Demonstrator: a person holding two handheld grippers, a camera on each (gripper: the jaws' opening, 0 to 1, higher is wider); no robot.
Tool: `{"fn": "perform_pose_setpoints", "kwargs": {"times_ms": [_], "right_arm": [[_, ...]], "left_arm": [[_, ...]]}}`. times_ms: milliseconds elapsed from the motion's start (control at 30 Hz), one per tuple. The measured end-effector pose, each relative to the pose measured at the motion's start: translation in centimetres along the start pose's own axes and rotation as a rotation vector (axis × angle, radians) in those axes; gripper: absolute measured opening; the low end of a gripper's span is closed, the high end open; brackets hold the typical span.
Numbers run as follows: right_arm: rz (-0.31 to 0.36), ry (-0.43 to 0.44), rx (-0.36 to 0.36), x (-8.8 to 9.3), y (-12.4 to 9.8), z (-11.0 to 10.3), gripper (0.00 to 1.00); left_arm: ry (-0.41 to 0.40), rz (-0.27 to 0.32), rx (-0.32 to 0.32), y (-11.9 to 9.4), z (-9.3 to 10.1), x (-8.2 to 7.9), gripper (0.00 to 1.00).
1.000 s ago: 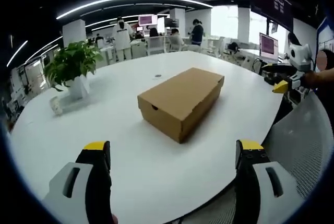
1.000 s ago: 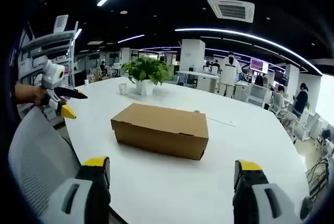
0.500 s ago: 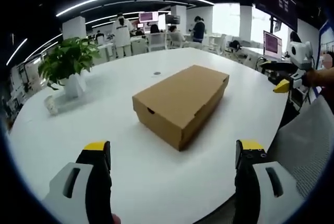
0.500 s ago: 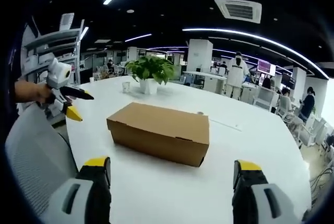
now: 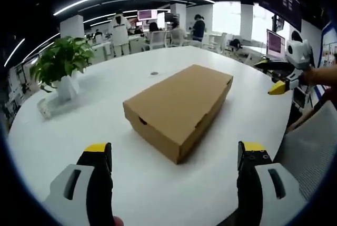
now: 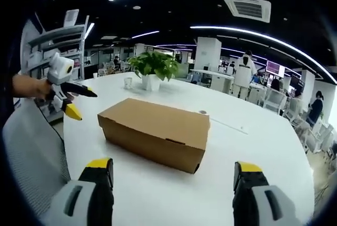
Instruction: Operate the shoe box by opening the lid, removing the specified soft item, and placing it in the target area until the item is outside and the box remains undamaged.
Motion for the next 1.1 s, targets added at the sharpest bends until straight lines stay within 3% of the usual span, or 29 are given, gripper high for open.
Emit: {"fn": "perform_pose_setpoints", "kwargs": {"times_ms": [467,667,1100], "right_arm": [[-0.049,-0.011,-0.019,1.4,2.2,2.6,0.95],[-0.062,-0.02,-0.055,1.8,3.5,3.0,0.94],[-0.08,-0.029,-0.119,2.6,7.0,3.8,0.89]], "left_arm": [[-0.011,-0.044,0.017,2.0,0.2,0.9,0.98],[-0.008,-0.047,0.021,3.1,0.5,0.7,0.96],[-0.047,-0.097,0.007,5.2,0.9,2.3,0.93]]}}
Point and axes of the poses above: the point that each gripper's makers call its tool centre point, and the gripper's own axes: y roughly forward along the fingers, z roughly to its right, x roughly out of its underside, the point moved 6 cm from there along -y, roughly backward along the fingers, and after that the axes turned 12 degrees about z, right-handed, at the moved point
